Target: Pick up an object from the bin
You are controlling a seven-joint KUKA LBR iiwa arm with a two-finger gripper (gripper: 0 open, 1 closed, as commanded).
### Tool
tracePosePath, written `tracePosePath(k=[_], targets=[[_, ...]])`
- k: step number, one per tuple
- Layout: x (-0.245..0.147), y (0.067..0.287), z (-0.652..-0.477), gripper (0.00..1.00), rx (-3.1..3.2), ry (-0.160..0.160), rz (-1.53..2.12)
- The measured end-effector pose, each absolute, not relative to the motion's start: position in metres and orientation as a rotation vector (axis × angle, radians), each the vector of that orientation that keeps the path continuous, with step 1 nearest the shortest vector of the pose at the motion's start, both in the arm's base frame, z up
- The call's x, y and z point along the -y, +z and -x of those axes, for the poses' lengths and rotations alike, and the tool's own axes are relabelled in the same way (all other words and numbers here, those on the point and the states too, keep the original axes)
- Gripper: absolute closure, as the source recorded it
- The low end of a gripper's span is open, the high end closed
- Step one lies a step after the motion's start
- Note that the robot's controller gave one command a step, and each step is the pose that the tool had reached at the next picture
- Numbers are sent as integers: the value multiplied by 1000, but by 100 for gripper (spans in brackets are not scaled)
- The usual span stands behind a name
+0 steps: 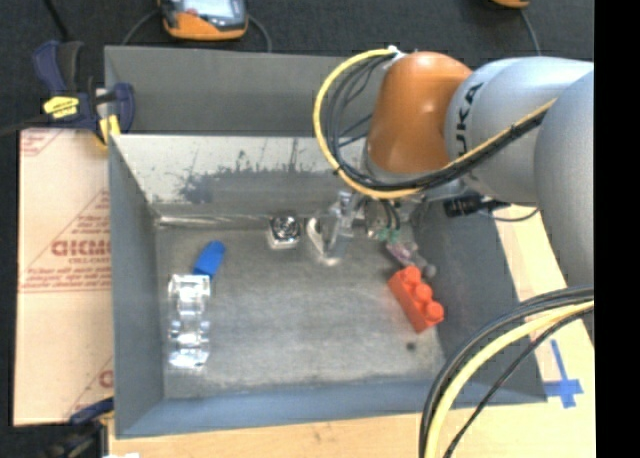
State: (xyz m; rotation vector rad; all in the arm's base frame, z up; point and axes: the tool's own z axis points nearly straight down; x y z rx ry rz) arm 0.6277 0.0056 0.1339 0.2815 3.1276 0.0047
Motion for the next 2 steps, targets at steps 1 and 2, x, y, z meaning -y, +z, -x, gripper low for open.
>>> tracePosePath(k=[1,2], targets=[[5,217,-638,100,-3116,3,-268],[-10,179,-647,100,-3137,-3,-151]])
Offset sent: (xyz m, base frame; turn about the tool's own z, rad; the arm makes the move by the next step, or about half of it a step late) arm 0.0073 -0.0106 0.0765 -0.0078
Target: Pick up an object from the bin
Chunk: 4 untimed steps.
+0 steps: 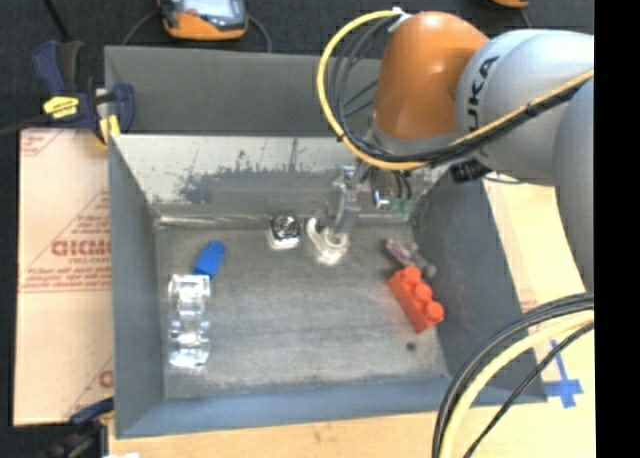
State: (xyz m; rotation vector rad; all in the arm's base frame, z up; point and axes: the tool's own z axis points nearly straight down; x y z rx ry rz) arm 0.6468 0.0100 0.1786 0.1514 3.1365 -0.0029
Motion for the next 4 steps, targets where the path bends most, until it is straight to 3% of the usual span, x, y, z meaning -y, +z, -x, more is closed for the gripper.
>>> tracePosePath(k=[1,2,3,4], targets=[[14,169,-614,100,-3134,0,-208],[13,170,-616,0,-3130,1,-205],[96,161,-609,0,-3134,-8,-184],[152,73,-601,0,-3062,9,-703]])
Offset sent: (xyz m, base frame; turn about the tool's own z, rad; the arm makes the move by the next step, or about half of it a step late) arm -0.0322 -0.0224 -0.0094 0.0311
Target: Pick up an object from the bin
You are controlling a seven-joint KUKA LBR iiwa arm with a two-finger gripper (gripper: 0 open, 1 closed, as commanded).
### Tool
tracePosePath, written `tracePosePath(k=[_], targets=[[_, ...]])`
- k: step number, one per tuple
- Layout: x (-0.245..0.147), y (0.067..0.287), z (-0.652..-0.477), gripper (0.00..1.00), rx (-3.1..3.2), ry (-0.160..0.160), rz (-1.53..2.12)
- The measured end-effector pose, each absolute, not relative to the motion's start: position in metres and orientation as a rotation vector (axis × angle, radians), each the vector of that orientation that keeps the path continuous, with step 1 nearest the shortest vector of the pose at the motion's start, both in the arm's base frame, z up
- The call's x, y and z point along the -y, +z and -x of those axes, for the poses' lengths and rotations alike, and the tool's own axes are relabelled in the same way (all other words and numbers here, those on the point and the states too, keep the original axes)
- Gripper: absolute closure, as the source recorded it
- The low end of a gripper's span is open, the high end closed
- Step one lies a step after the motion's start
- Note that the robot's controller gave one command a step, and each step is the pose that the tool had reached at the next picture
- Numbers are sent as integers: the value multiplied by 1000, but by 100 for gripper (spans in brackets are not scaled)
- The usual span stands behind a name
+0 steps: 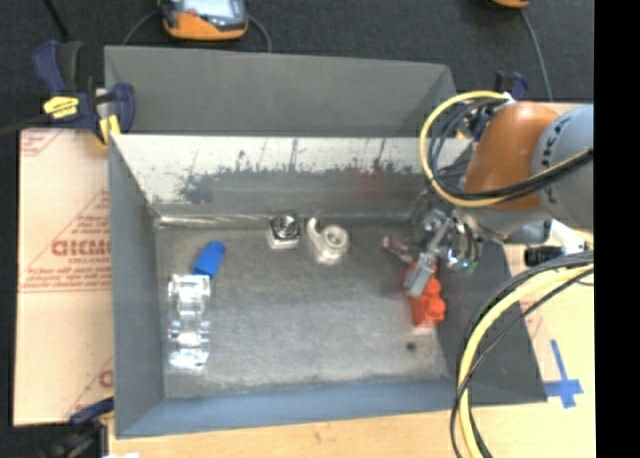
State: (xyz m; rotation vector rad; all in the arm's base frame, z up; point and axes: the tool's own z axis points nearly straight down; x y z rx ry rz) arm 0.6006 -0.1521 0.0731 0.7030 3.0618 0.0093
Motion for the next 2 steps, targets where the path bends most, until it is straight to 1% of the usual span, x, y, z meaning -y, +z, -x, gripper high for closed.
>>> tracePosePath(k=[1,2], targets=[[154,71,-600,100,-3058,2,-698],[148,212,-644,100,-3057,2,-654]])
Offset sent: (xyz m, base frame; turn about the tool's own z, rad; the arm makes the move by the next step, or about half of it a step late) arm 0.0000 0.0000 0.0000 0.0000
